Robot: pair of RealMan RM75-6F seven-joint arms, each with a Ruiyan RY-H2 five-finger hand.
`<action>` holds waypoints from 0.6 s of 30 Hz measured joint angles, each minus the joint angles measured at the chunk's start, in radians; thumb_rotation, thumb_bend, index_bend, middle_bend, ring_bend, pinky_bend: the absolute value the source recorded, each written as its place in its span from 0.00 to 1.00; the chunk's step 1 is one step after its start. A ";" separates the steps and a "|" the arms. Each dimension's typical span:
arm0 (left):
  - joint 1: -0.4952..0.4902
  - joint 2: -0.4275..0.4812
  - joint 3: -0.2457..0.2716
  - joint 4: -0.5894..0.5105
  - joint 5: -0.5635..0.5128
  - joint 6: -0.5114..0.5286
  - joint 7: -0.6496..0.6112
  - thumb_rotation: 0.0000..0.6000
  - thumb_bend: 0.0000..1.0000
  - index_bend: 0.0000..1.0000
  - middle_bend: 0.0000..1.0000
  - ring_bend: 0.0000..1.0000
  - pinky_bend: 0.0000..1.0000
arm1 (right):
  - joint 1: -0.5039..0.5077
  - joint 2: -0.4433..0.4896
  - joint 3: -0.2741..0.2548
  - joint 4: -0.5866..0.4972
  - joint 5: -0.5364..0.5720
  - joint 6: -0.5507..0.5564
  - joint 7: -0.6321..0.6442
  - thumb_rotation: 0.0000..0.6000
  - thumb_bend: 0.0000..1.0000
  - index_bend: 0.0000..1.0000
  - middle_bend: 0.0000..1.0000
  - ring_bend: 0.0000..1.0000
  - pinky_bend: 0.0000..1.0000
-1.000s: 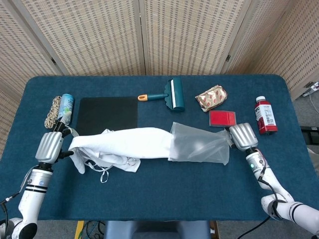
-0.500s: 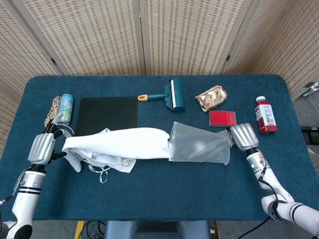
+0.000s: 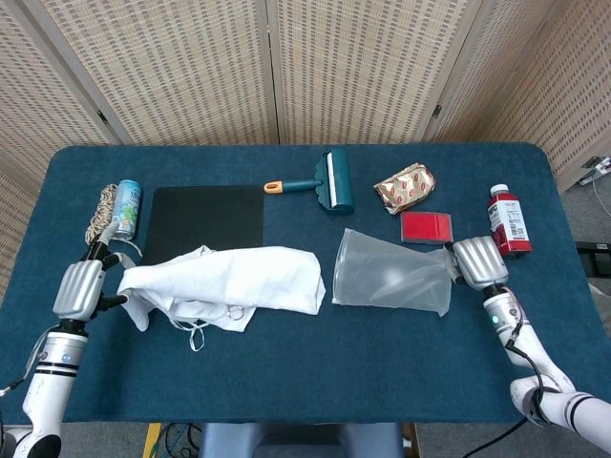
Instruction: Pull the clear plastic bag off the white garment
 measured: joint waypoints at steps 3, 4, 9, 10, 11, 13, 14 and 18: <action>-0.004 -0.002 0.005 -0.005 0.017 -0.004 0.001 1.00 0.53 0.50 0.02 0.00 0.22 | -0.004 0.001 0.001 -0.010 -0.004 0.006 0.007 1.00 0.00 0.32 1.00 1.00 1.00; -0.005 -0.002 0.007 -0.007 0.024 -0.005 0.001 1.00 0.51 0.41 0.02 0.00 0.22 | -0.004 0.003 0.002 -0.016 -0.006 0.007 0.008 1.00 0.00 0.23 0.99 0.98 1.00; -0.006 0.015 0.014 -0.031 0.055 -0.001 0.010 1.00 0.17 0.06 0.02 0.00 0.22 | -0.008 0.020 0.006 -0.057 -0.015 0.024 0.009 1.00 0.00 0.00 0.79 0.79 0.98; -0.005 0.019 0.014 -0.035 0.057 0.002 0.015 1.00 0.12 0.03 0.02 0.00 0.22 | -0.010 0.028 0.009 -0.071 -0.019 0.035 0.010 1.00 0.00 0.00 0.74 0.75 0.95; -0.004 0.024 0.014 -0.040 0.059 0.005 0.021 1.00 0.08 0.01 0.02 0.00 0.22 | -0.012 0.034 0.010 -0.082 -0.022 0.044 0.010 1.00 0.00 0.00 0.69 0.71 0.93; -0.002 0.034 0.015 -0.051 0.059 0.007 0.032 1.00 0.04 0.00 0.02 0.00 0.22 | -0.017 0.053 0.014 -0.109 -0.029 0.062 0.008 1.00 0.00 0.00 0.60 0.62 0.87; -0.001 0.043 0.015 -0.060 0.058 0.008 0.041 1.00 0.03 0.00 0.02 0.00 0.22 | -0.020 0.062 0.015 -0.122 -0.031 0.068 0.006 1.00 0.00 0.00 0.55 0.58 0.85; 0.005 0.075 0.017 -0.091 0.047 0.007 0.074 1.00 0.02 0.00 0.02 0.00 0.22 | -0.032 0.112 0.017 -0.190 -0.038 0.089 -0.012 1.00 0.00 0.00 0.40 0.42 0.73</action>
